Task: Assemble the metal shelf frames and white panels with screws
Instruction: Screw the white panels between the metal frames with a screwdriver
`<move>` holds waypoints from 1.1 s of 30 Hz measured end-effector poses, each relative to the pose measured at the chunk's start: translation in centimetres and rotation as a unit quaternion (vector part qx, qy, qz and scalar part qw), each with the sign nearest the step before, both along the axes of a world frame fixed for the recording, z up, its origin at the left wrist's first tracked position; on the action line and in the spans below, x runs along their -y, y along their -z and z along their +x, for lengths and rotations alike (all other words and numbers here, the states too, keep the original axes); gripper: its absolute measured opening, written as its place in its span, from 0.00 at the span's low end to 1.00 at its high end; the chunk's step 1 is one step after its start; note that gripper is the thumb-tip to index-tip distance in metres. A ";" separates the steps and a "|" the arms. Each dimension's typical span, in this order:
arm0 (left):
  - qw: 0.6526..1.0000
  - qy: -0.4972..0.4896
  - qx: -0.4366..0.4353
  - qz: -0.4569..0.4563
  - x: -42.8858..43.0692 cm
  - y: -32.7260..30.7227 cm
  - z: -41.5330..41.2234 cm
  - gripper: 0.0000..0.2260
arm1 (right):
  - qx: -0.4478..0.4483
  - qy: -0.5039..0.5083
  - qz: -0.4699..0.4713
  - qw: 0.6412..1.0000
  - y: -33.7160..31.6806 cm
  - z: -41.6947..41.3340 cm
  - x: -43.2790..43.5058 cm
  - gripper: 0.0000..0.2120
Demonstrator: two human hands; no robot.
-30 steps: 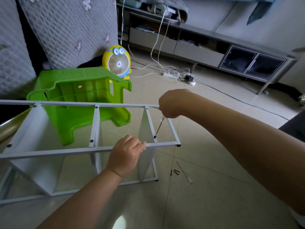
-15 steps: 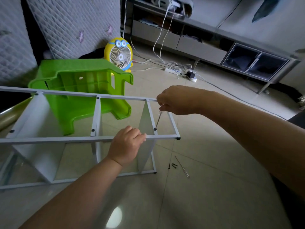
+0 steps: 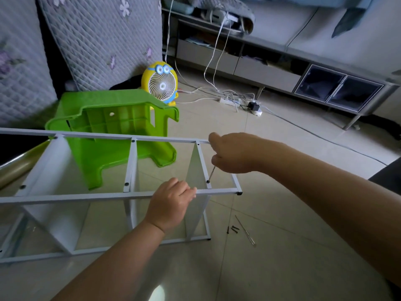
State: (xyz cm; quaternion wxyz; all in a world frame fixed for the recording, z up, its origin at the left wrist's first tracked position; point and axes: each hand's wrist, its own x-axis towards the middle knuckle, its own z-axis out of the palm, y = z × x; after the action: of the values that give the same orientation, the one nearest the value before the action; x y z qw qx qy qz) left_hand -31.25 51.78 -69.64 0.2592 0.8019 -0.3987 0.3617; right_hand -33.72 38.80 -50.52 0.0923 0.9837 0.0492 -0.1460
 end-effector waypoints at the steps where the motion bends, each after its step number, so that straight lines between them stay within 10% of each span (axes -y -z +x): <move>1: 1.000 0.001 -0.001 0.001 0.0 0.0 0.0 0.11 | -0.020 -0.014 0.018 1.000 -0.2 -0.2 0.0 0.03; 33: 1.000 0.012 -0.001 -0.007 -0.1 0.0 0.1 0.10 | 0.015 -0.129 -0.118 0.984 -0.9 0.5 -0.3 0.15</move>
State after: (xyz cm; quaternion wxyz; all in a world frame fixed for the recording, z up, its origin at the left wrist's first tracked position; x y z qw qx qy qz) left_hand -31.15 51.89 -69.60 0.2696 0.7955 -0.4058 0.3603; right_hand -33.18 39.05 -49.65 0.2268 0.9533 0.1571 -0.1232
